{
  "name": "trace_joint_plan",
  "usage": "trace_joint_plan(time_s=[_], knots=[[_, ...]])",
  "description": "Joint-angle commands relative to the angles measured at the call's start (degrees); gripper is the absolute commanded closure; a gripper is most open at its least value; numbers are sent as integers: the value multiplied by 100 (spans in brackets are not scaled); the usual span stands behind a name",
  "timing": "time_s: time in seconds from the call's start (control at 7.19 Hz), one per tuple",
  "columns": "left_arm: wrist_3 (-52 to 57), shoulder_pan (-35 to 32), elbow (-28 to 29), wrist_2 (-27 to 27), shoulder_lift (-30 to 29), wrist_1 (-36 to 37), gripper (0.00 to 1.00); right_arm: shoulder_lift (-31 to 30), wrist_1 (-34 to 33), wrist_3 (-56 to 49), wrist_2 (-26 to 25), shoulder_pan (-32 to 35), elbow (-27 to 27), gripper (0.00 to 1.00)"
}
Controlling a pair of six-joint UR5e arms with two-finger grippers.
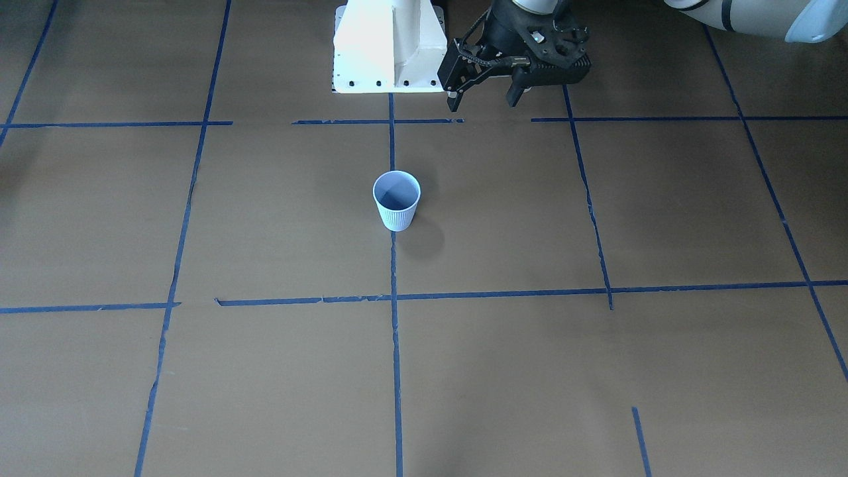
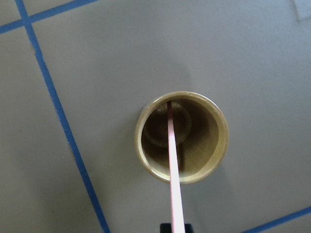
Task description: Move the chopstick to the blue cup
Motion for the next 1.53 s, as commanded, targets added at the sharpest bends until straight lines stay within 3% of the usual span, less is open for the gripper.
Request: trace_joint_plan(time_s=[0.0,0.28,0.42,0.56,0.7,0.83,0.97,1.39], knots=[[-7,-9,-4,-4,6,-7,0,6,-1484,-156,-273,236,1009,100],[2,-35,-21,-4,6,-16,0,24,-2585,-830,-538,639,1618,100],[11,-166,-48,-12,15,1,0,311,-2851,-1112,-565,894,1699,100],[237,-402,-231,-143,372,19,0,593,-2932,-1341,-609,1349,1847,100],[988,-604,-580,-144,958,149,0,1022,-3394,-1248,-331,1179,2014,100],[2031,-1015,-627,-144,1068,534,0,1826,-4129,-1125,264,934,1998,100],[2885,-1281,-610,-127,1139,816,0,2478,-4450,-671,348,366,2042,100],[4707,-2036,-558,-179,2262,713,0,4264,-4392,1996,349,-1734,2025,100]])
